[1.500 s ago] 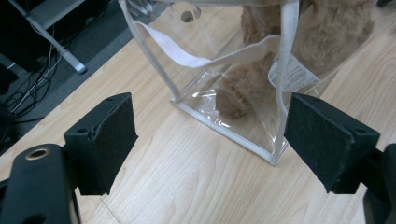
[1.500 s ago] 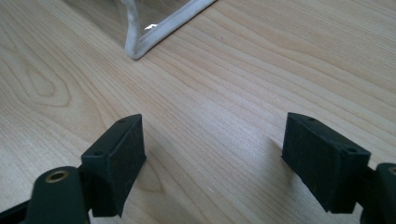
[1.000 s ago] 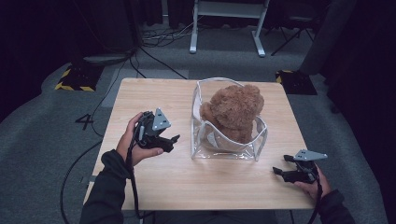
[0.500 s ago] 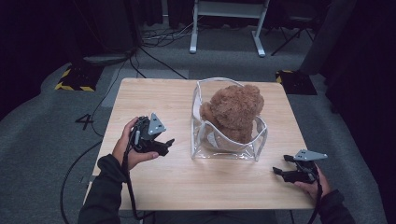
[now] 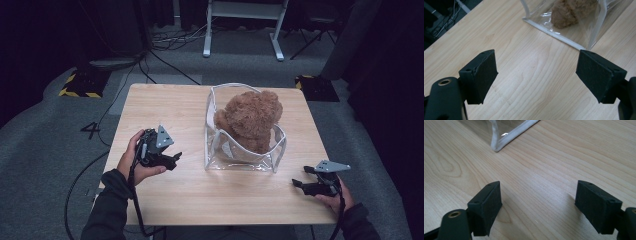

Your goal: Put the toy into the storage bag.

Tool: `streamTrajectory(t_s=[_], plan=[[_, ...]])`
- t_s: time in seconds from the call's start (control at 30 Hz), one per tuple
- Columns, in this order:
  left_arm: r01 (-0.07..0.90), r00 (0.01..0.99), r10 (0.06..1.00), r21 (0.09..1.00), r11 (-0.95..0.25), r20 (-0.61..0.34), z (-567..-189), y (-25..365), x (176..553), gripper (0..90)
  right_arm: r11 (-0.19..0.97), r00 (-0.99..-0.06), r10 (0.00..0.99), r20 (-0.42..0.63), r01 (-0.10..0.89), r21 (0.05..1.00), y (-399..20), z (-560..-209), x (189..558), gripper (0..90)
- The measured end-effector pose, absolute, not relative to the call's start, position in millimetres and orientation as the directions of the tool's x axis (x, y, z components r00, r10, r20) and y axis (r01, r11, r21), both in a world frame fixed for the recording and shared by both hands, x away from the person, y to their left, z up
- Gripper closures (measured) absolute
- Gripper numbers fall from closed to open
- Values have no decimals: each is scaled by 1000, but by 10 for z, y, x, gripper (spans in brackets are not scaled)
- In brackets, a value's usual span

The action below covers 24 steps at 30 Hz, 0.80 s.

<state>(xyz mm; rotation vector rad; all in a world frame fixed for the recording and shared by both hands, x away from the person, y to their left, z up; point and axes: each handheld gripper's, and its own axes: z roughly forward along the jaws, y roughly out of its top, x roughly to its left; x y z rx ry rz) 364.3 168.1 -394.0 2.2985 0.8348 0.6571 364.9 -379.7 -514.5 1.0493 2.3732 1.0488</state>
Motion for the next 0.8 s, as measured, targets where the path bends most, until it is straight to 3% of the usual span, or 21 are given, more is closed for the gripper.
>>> streamTrajectory(t_s=[0.8], plan=[[452, 662, 713, 637, -625, 230, -4246, 1868, 3606, 171, 455, -669, 743, -13, 491, 743, -3797, -5145, 3650, 214]])
